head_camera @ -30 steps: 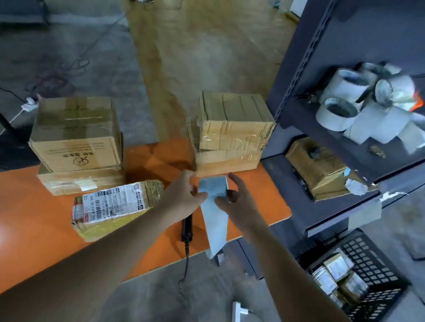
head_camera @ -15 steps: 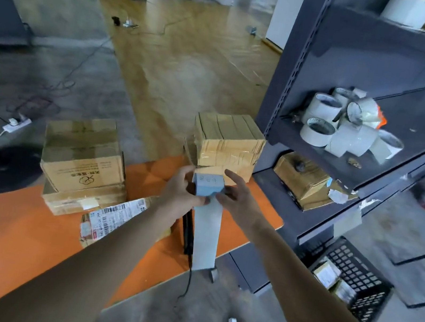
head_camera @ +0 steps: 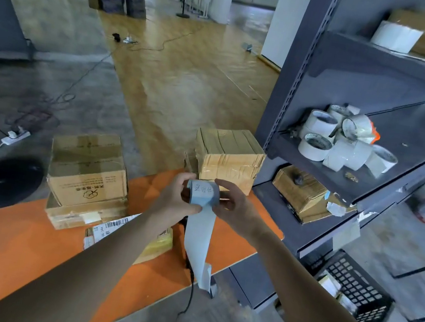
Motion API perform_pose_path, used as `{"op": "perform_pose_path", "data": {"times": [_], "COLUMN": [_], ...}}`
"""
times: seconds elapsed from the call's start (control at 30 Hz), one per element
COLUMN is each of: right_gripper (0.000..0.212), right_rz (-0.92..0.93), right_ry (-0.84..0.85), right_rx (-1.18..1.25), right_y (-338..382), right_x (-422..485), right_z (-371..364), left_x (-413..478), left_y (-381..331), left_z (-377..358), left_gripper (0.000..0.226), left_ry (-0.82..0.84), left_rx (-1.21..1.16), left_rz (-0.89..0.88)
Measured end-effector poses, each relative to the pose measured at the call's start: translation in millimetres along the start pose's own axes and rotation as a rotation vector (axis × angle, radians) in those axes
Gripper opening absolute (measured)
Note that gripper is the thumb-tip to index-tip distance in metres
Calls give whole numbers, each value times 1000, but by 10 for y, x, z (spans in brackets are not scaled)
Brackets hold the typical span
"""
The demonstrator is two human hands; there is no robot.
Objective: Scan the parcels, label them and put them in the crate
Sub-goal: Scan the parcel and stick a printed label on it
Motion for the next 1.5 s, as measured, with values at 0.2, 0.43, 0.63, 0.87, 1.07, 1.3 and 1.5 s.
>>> {"op": "perform_pose_path", "data": {"times": [0.2, 0.43, 0.63, 0.87, 1.07, 1.3, 1.5], "right_gripper": [29, 16, 8, 8, 11, 12, 7], "right_rz": [-10, -13, -55, -73, -89, -122, -97], "right_ry": [-48, -134, -174, -202, -205, -194, -169], "right_rx": [29, -134, -191, -259, -316, -282, -261], "right_y": [51, 126, 208, 219, 175, 148, 126], "right_x": [63, 11, -44, -40, -42, -55, -41], "right_z": [-29, 25, -5, -56, -151, -227, -239], "left_x": [-49, -148, -178, -190, -175, -159, -150], "left_y": [-4, -26, 3, 5, 28, 52, 33], "left_z": [45, 34, -12, -15, -60, -41, -49], "left_gripper": [69, 67, 69, 68, 63, 46, 15], "left_ry": [5, -5, -31, 8, 3, 5, -38], "left_rx": [84, 268, 316, 353, 267, 153, 58], "left_rz": [-96, -197, -261, -263, -134, 15, 137]}}
Point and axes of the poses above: each hand's wrist, its own x-axis towards the middle knuckle, its own z-axis out of the back of the hand, y = z × x, the point moved 1 cm from there along x, towards the middle knuckle, and after that the axes turned 9 degrees about -z, right-handed, at the moved point
